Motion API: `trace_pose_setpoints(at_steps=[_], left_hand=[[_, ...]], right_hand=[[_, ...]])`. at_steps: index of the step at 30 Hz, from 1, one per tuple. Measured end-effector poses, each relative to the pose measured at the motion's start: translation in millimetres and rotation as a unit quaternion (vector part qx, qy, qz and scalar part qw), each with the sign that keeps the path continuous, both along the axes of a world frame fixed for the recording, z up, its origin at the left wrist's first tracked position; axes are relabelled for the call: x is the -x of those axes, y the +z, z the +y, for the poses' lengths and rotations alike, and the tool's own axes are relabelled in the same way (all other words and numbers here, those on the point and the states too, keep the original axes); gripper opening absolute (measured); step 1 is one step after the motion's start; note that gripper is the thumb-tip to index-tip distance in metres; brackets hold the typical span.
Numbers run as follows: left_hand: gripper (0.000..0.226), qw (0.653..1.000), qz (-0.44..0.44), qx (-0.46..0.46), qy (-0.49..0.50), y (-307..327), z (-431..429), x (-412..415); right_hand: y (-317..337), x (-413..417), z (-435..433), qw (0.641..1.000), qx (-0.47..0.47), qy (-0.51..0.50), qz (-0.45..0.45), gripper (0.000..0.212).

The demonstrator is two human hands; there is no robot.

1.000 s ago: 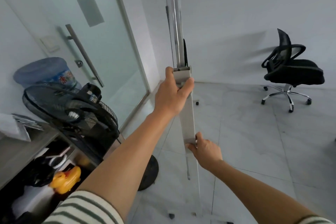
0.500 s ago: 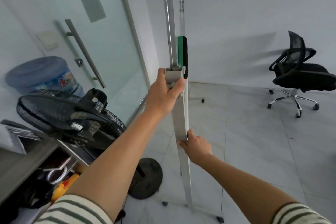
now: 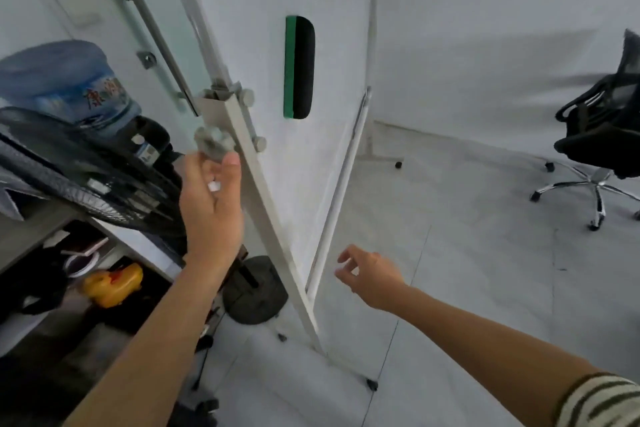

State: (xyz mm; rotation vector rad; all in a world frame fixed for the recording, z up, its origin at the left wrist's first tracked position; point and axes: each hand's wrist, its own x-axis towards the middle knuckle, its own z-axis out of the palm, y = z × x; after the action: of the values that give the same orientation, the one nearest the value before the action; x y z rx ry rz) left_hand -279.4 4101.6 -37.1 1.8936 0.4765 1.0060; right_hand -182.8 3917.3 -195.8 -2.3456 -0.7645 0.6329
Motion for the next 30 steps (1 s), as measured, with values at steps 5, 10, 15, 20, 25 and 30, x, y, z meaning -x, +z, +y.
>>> trace_pose_setpoints(at_steps=[5, 10, 15, 20, 25, 30], left_hand=[[0.016, 0.957, 0.226, 0.172, 0.06, -121, -87, 23], [0.005, 0.866, 0.384, 0.316, -0.051, -181, -175, -11], [0.007, 0.852, 0.42, 0.291, -0.115, -189, -219, -87], [0.005, 0.839, 0.442, 0.284, -0.142, -211, -232, -184], [0.004, 0.838, 0.438, 0.28, -0.168, -229, -232, -315], [0.008, 0.854, 0.412, 0.249, -0.2, -191, -217, -468]], right_hand=[[-28, -55, -146, 0.998, 0.045, -0.028, 0.034, 0.01], [-36, -96, -262, 0.989, 0.07, -0.119, 0.059, 0.008], [-49, -132, -329, 0.973, 0.049, -0.198, 0.105, 0.006], [-58, -197, -361, 0.96, 0.056, -0.237, 0.136, 0.009], [-60, -312, -376, 0.945, 0.057, -0.296, 0.127, 0.011], [-38, -433, -360, 0.939, 0.042, -0.321, 0.118, 0.006]])
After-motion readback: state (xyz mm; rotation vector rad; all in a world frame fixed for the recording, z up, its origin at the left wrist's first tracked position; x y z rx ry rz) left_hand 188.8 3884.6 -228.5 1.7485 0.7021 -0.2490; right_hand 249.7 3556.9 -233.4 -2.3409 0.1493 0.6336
